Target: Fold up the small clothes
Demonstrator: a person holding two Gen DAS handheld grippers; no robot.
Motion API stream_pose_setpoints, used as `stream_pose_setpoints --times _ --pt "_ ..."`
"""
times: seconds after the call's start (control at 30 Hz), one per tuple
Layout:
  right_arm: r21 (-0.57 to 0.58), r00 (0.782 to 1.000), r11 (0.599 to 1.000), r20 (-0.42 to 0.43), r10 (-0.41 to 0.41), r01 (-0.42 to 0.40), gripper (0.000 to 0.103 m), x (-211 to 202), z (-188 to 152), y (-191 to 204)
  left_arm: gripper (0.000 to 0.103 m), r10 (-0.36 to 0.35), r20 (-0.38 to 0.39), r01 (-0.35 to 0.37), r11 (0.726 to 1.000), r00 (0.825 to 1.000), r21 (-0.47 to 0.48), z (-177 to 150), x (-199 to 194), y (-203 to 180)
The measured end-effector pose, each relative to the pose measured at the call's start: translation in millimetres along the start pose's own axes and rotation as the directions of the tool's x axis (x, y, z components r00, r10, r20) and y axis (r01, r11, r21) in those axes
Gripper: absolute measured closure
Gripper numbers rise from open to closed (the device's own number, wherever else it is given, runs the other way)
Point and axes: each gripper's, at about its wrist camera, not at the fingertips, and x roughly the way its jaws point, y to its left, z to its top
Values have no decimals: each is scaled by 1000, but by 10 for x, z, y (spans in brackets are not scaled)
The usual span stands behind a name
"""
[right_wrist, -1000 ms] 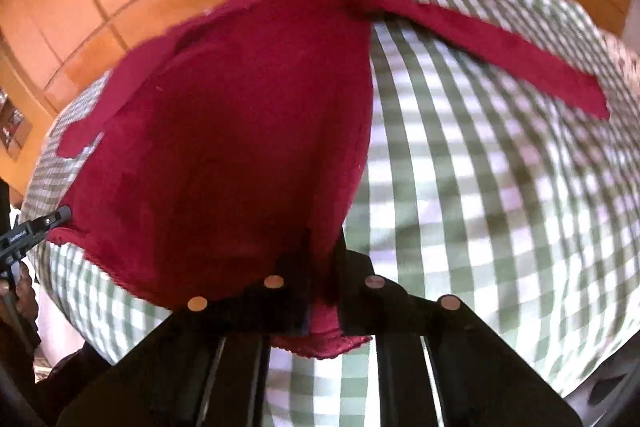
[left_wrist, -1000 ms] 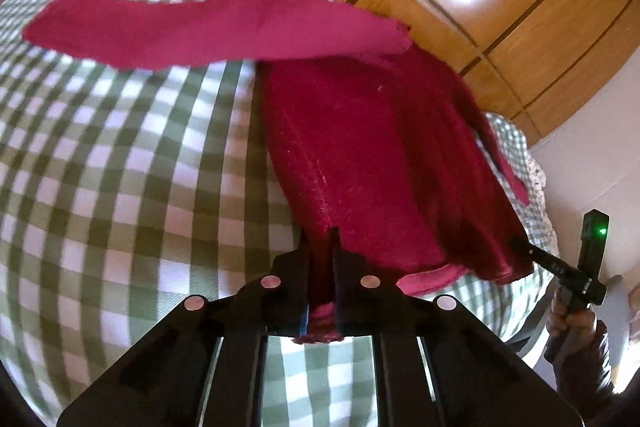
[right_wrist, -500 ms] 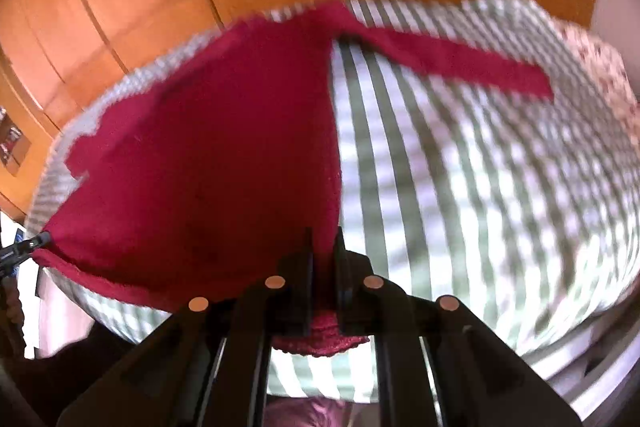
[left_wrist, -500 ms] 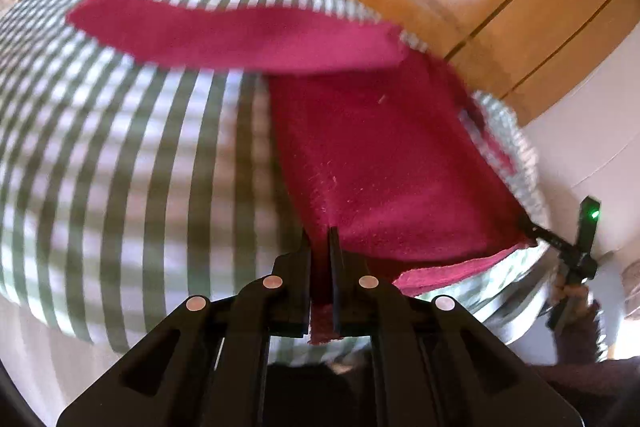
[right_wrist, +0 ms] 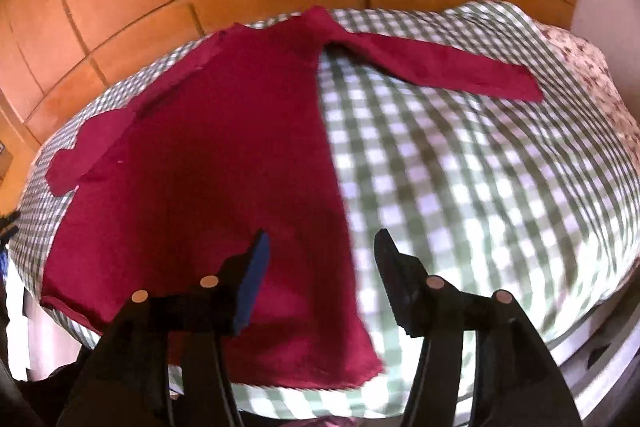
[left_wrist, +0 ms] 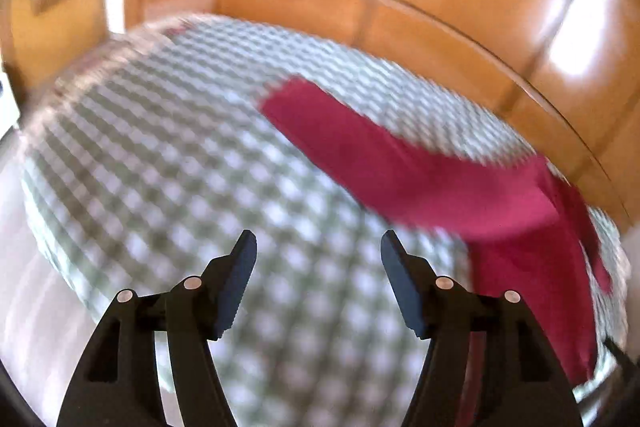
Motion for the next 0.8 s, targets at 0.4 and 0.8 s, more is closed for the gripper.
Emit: stream_pose_setpoints --times 0.4,0.8 --pt "-109 998 993 -49 44 -49 43 402 177 688 40 183 -35 -176 973 982 152 1028 1047 187" --pt "-144 994 987 -90 61 -73 43 748 330 1120 98 124 -143 -83 962 982 262 1155 1816 -215"
